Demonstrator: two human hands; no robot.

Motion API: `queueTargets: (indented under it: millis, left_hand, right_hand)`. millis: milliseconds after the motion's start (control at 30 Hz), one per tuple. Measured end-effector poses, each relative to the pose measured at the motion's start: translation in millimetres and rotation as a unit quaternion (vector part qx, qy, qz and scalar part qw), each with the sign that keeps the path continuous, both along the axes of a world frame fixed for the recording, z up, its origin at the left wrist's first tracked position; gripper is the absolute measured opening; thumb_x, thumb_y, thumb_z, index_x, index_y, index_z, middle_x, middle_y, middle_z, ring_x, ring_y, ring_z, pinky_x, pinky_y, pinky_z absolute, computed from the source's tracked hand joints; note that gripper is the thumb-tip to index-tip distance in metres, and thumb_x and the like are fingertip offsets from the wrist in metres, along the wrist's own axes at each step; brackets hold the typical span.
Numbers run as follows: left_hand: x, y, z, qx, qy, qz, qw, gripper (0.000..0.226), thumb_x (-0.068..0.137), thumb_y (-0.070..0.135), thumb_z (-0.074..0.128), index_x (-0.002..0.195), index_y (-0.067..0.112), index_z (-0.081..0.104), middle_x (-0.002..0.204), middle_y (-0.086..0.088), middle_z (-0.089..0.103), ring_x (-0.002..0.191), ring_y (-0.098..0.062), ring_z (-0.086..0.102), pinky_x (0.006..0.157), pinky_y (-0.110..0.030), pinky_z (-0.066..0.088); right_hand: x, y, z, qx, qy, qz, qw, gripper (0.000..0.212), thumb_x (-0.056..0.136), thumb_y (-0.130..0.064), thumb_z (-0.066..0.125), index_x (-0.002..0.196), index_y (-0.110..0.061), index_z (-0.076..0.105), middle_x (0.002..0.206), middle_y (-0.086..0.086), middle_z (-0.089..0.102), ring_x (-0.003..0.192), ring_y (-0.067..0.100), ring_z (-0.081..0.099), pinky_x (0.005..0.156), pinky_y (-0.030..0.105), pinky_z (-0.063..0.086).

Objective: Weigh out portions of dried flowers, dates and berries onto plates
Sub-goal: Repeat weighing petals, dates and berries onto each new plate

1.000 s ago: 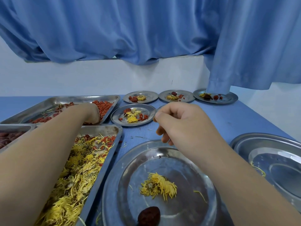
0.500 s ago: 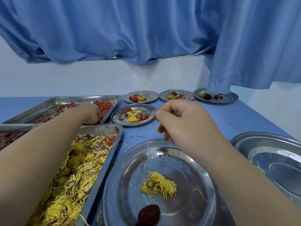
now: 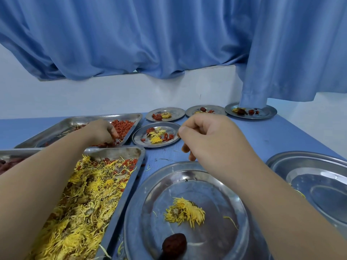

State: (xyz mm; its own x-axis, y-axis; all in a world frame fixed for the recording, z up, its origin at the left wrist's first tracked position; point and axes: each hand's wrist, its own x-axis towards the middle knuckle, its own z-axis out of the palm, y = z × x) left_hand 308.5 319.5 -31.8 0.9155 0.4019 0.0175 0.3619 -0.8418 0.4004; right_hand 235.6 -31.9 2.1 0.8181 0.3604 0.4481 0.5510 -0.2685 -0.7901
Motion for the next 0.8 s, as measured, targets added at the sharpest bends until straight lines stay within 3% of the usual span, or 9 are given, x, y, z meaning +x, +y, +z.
queueTargets:
  millis: [133, 300, 400, 567, 700, 800]
  left_hand:
    - [-4, -2, 1, 0.002, -0.019, -0.003, 1.0, 0.015, 0.082, -0.003, 0.069, 0.079, 0.012, 0.067, 0.079, -0.006, 0.069, 0.067, -0.016, 0.063, 0.056, -0.024, 0.045]
    - [-15, -10, 10, 0.009, -0.075, -0.007, 0.997, 0.022, 0.082, -0.005, 0.067, 0.076, 0.017, 0.068, 0.088, 0.0, 0.068, 0.086, -0.019, 0.062, 0.068, -0.029, 0.044]
    - [-28, -24, 21, -0.025, -0.133, -0.023, 0.99, 0.022, 0.081, -0.003, 0.07, 0.079, 0.019, 0.069, 0.086, 0.0, 0.069, 0.074, -0.014, 0.061, 0.061, -0.024, 0.042]
    - [-60, -73, 50, -0.16, -0.168, -0.087, 0.969, 0.014, 0.082, 0.002, 0.072, 0.088, 0.015, 0.071, 0.082, -0.005, 0.073, 0.068, -0.01, 0.07, 0.062, -0.016, 0.052]
    - [-88, -135, 62, -0.313, -0.134, -0.168, 0.925, 0.017, 0.083, -0.01, 0.065, 0.085, 0.007, 0.066, 0.079, -0.014, 0.071, 0.068, -0.018, 0.071, 0.059, -0.016, 0.053]
    - [-101, -175, 58, -0.347, -0.091, -0.228, 0.905, 0.02, 0.083, -0.014, 0.062, 0.083, 0.005, 0.064, 0.078, -0.015, 0.069, 0.072, -0.02, 0.071, 0.065, -0.019, 0.055]
  right_hand:
    - [-1, 0, 0, -0.006, -0.007, -0.002, 1.0, 0.021, 0.087, -0.022, 0.054, 0.07, -0.019, 0.064, 0.071, 0.003, 0.067, 0.063, 0.019, 0.062, 0.055, 0.029, 0.049]
    - [-1, -1, 4, -0.014, -0.019, -0.002, 1.0, 0.02, 0.087, -0.022, 0.054, 0.071, -0.016, 0.065, 0.071, 0.004, 0.066, 0.063, 0.021, 0.062, 0.056, 0.031, 0.049]
    - [-1, -5, 9, -0.003, -0.024, -0.003, 1.0, 0.021, 0.087, -0.022, 0.055, 0.071, -0.014, 0.065, 0.07, 0.005, 0.066, 0.064, 0.02, 0.062, 0.055, 0.028, 0.049]
    - [0, -17, 24, 0.04, -0.002, -0.01, 0.999, 0.019, 0.085, -0.023, 0.057, 0.07, -0.02, 0.067, 0.067, 0.001, 0.068, 0.054, 0.015, 0.06, 0.048, 0.024, 0.046]
    - [0, -28, 36, 0.076, 0.011, -0.024, 0.997, 0.018, 0.083, -0.021, 0.057, 0.069, -0.022, 0.068, 0.062, -0.002, 0.069, 0.052, 0.011, 0.061, 0.047, 0.027, 0.046]
    - [-2, -33, 41, 0.102, 0.018, -0.025, 0.994, 0.015, 0.081, -0.019, 0.056, 0.072, -0.018, 0.068, 0.058, -0.002, 0.066, 0.045, 0.01, 0.058, 0.048, 0.026, 0.045]
